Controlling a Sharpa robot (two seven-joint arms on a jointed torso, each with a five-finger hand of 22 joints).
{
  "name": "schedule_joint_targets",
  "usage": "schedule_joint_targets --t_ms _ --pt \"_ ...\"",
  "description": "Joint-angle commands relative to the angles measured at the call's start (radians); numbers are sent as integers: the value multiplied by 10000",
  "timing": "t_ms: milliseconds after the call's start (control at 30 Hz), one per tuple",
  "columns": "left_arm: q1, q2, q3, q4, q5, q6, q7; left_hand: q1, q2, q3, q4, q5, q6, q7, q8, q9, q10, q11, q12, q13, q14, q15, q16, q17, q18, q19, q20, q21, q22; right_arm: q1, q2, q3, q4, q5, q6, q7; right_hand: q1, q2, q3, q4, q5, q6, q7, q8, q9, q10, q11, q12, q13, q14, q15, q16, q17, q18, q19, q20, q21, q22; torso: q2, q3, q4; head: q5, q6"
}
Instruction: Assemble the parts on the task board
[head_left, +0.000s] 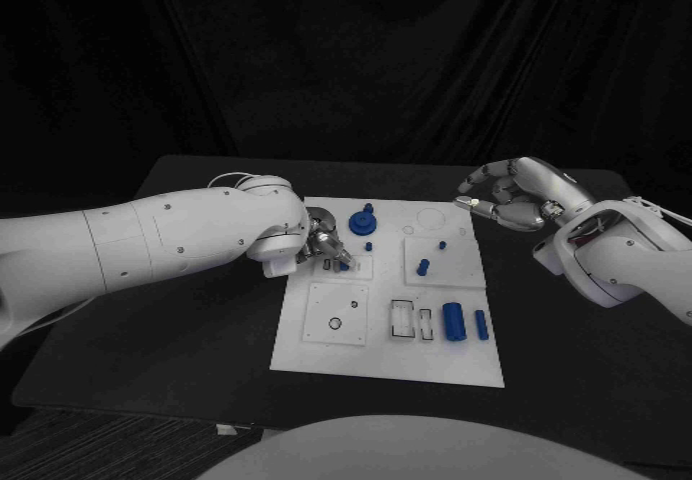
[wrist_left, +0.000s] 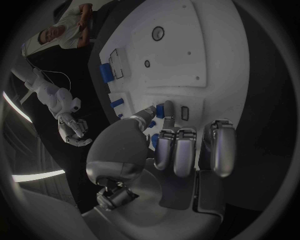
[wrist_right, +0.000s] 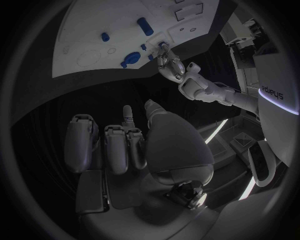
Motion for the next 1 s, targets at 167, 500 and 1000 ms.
schedule_joint_targets --t_ms 167,500,1000 --pt "-40 51 -7 -40 20 220 99 -46 -8 -326 286 -186 -193 -4 241 202 1022 -62 26 2620 1038 -41 25 2635 102 -21 -5 -43 1508 -32 -10 6 11 -15 63 -171 113 23 2 -59 39 47 14 60 -10 1046 44 25 2634 752 63 -38 1360 130 -62 36 -62 1821 0 3 -1 3 0" --pt "-47 2 -7 -27 20 177 -12 -718 -28 -1192 1211 -1019 -318 40 520 423 1022 -25 26 2620 1038 -16 25 2635 89 51 11 -34 1581 -58 -42 6 20 -15 68 -166 117 22 0 -57 47 51 14 63 -12 1046 46 25 2634 751 64 -39 1357 132 -65 36 -71 1818 5 -1 0 0 0" --pt "228 -625 1 625 -538 -929 334 -1364 -500 -2580 2228 -1266 -342 6 829 655 1022 -57 26 2620 1038 -56 25 2635 37 251 -22 103 1743 -69 -142 5 40 -15 13 -151 110 6 -16 -48 53 52 18 64 -17 1046 48 25 2634 751 65 -40 1358 133 -66 37 -75 1817 -6 -3 0 -37 0"
